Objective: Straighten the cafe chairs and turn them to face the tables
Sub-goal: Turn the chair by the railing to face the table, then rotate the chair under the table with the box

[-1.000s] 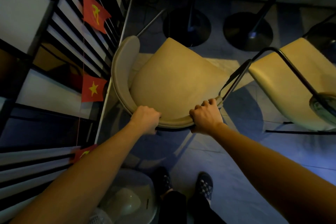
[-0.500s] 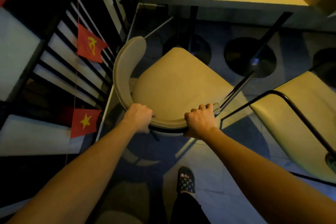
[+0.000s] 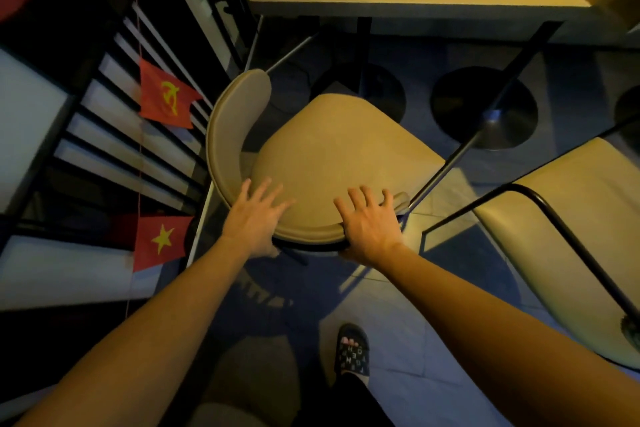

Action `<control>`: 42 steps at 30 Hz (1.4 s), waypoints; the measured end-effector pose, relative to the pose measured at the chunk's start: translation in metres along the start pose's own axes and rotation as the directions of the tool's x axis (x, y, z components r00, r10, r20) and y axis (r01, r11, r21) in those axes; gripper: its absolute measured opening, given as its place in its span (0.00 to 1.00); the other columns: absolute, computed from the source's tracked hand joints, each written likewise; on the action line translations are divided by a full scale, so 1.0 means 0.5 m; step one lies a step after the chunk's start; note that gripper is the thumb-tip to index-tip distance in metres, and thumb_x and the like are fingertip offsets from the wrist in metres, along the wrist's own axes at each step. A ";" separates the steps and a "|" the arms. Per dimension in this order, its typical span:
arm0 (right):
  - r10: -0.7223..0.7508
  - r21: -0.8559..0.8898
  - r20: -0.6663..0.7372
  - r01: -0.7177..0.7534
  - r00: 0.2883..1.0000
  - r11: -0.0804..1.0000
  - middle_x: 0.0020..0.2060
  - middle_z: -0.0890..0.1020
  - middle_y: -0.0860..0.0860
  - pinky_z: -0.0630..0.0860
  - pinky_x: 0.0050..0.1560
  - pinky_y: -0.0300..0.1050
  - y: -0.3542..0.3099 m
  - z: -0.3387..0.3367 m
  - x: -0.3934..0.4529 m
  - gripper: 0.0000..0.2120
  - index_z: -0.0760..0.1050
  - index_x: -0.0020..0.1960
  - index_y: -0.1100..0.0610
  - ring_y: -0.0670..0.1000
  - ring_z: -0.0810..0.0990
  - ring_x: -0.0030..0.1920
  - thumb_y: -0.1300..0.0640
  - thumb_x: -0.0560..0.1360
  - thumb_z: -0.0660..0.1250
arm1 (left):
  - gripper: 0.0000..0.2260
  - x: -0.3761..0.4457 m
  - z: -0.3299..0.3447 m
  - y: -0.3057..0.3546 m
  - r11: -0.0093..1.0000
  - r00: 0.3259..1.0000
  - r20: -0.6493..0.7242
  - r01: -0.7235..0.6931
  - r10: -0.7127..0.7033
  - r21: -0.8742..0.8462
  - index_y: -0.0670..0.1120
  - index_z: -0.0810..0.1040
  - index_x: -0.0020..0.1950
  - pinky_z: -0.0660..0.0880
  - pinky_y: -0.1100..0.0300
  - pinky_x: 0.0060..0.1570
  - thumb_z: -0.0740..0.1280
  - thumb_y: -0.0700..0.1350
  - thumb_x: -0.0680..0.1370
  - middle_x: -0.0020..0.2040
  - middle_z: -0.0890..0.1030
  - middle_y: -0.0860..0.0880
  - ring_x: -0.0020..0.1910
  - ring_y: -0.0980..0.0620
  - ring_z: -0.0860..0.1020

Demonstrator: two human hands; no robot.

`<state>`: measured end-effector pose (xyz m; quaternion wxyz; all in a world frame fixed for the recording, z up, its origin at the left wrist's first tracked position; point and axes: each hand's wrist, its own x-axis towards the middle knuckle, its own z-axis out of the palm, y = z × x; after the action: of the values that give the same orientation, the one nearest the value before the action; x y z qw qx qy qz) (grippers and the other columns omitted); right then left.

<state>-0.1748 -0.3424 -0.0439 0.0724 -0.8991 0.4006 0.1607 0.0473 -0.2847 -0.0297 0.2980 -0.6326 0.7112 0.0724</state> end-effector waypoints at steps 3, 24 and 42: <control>0.041 0.064 -0.069 -0.036 0.997 0.997 0.78 0.38 0.62 0.44 0.72 0.70 0.005 0.014 -0.053 0.65 0.32 0.78 0.55 0.64 0.37 0.77 0.26 0.62 0.69 | 0.67 -0.054 -0.005 0.034 0.987 0.981 -0.110 0.156 -0.161 -0.048 0.52 0.30 0.79 0.39 0.32 0.73 0.67 0.80 0.57 0.80 0.34 0.41 0.78 0.36 0.36; 0.322 0.072 -0.206 -0.314 0.924 0.947 0.79 0.41 0.61 0.39 0.73 0.68 0.485 -0.008 -0.831 0.63 0.33 0.78 0.54 0.65 0.36 0.77 0.22 0.62 0.63 | 0.61 -0.296 -0.420 0.711 0.999 0.886 -0.462 -0.044 0.033 -0.013 0.52 0.34 0.80 0.41 0.32 0.73 0.55 0.84 0.60 0.81 0.38 0.42 0.79 0.36 0.37; 0.276 -0.026 0.094 -0.275 0.957 0.961 0.79 0.45 0.62 0.39 0.73 0.70 0.987 0.300 -1.089 0.64 0.34 0.79 0.56 0.65 0.40 0.77 0.20 0.62 0.61 | 0.60 -0.093 -0.492 1.362 0.989 0.970 -0.191 -0.151 0.147 -0.005 0.54 0.31 0.79 0.36 0.32 0.72 0.58 0.82 0.62 0.81 0.34 0.42 0.78 0.37 0.35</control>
<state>-0.9182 -0.2539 0.0039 0.0632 -0.8262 0.5169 0.2150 -0.6757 -0.2339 0.0074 0.2162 -0.5843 0.7812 0.0405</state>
